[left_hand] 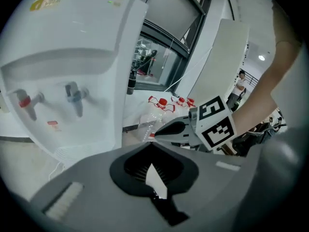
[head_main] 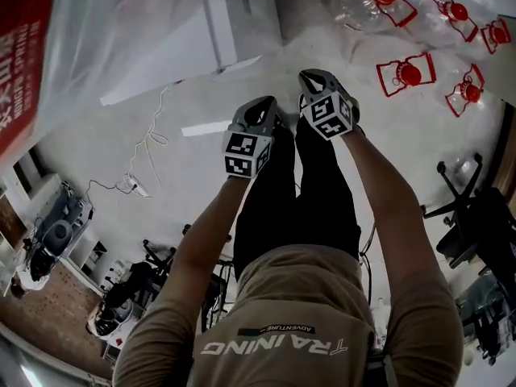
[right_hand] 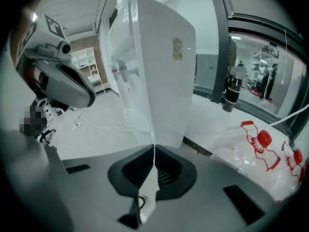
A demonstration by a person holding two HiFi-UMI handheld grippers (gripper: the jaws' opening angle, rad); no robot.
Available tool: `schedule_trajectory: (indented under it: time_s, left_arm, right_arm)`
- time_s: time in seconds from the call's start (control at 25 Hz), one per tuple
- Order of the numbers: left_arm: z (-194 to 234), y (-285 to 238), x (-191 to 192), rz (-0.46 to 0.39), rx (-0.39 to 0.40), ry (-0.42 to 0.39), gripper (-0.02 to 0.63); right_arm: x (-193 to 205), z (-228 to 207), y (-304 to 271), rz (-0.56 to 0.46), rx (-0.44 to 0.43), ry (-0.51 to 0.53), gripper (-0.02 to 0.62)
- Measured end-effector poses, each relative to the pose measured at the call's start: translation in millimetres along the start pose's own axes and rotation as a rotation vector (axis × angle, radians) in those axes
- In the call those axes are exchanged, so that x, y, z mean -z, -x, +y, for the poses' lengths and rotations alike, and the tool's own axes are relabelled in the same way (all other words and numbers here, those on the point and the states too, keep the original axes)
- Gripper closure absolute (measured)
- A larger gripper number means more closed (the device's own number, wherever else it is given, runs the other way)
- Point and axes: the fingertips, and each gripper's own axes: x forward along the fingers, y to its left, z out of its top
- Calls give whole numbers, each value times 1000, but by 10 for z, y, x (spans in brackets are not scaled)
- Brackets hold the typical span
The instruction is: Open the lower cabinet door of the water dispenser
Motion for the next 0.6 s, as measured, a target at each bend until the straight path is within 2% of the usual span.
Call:
schedule_trajectory:
  time_s: [0.12,0.32,0.52,0.56,0.6]
  left_arm:
    - [143,-142,203,1,-26,12,615]
    - [251,-295,557,-18,-49,35,617]
    - [330,-424,1045,30,-60,68,615]
    - [341,-441,1128,40,-56,72,617]
    - [352,-463,1187,48,-52,72,615]
  right_arm:
    - [214,21,-420,22,-29,34,586]
    - [524,84,-977,19,-84,28,586]
    - [672,82,-1389,20,-108,43,583]
    - [702,123,-1486,26,-134,39,531]
    - [720,157,-1578,31,-163,38,417]
